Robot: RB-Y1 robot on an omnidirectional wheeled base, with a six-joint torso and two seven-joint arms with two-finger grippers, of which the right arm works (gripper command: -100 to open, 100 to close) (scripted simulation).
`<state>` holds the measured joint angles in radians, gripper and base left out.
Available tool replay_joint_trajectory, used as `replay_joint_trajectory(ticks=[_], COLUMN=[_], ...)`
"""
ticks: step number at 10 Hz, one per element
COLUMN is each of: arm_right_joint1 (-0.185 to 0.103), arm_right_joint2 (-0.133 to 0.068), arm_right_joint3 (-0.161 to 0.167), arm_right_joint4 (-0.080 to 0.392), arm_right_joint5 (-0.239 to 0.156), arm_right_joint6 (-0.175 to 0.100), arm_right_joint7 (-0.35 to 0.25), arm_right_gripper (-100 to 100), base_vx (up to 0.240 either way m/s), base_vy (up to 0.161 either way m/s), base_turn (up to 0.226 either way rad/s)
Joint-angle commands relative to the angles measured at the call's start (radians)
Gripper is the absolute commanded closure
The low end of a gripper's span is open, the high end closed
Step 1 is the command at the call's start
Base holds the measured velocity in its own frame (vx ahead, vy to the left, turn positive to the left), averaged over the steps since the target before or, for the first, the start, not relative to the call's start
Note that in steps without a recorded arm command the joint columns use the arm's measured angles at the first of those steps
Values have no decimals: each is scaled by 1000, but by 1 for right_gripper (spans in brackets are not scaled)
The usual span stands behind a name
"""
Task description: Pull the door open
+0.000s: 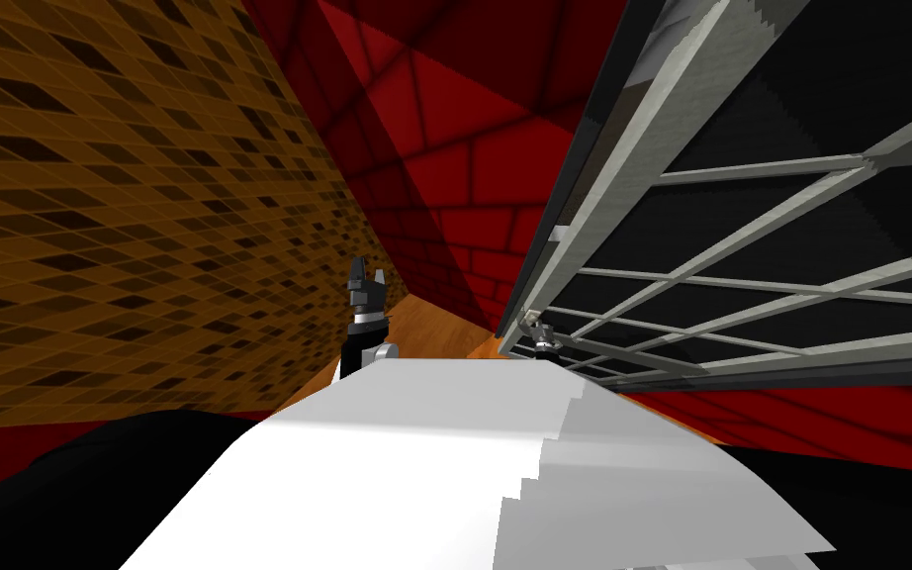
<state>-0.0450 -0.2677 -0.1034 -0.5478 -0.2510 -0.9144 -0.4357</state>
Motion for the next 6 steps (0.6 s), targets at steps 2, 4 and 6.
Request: replay_joint_trajectory(ticks=[2, 4, 6], arm_right_joint1=[-2, 21, 21], arm_right_joint2=[11, 8, 14], arm_right_joint3=[17, 20, 29], arm_right_joint4=[-38, -55, -61], arm_right_joint5=[-11, -38, -59], arm_right_joint6=[3, 23, 25], arm_right_joint7=[-34, -75, -122], arm_right_gripper=[100, -100, -100], base_vx=[-10, -49, -72], base_vy=[-4, -20, -6], base_turn=[5, 26, 47])
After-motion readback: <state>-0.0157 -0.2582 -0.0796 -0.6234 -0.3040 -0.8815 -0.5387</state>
